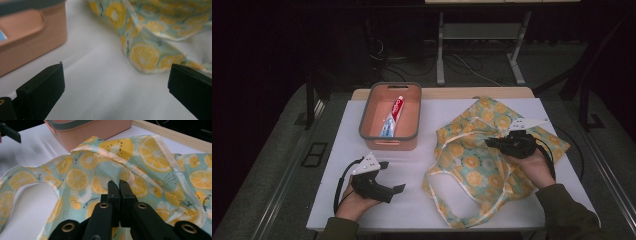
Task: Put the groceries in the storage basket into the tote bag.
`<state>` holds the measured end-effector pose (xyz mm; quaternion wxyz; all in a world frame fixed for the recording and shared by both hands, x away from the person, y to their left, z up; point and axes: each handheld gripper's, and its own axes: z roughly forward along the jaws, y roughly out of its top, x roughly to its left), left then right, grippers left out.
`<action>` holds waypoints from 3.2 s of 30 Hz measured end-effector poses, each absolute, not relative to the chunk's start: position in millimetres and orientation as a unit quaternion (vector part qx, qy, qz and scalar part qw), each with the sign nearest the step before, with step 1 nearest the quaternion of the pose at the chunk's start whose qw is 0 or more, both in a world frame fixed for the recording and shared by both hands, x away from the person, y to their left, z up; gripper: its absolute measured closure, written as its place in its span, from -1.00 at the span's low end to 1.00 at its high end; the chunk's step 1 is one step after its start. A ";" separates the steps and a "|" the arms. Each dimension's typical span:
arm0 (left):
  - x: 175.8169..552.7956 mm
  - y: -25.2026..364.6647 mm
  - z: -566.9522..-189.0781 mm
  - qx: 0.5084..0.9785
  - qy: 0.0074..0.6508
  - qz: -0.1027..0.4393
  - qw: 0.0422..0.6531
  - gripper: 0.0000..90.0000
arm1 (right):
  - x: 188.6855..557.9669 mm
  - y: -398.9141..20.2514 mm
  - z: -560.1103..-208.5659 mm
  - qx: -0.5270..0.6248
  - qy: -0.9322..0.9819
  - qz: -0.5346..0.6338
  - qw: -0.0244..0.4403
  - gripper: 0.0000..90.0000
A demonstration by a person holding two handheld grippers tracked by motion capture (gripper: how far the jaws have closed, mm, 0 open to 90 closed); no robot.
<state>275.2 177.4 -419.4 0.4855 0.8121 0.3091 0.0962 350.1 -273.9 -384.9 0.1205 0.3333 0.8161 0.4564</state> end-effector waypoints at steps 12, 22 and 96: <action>297.5 172.2 -373.2 0.806 0.303 0.099 0.498 -1.00 | 348.6 -273.4 -386.6 0.332 0.819 0.453 0.117 0.97; 346.8 159.3 -348.7 0.800 0.317 0.130 0.493 -1.00 | 346.5 -276.2 -386.6 0.335 0.817 0.455 0.116 0.97; 518.2 151.9 -380.2 0.806 0.501 0.148 0.278 0.73 | 344.4 -284.4 -386.2 0.333 0.809 0.471 0.111 0.97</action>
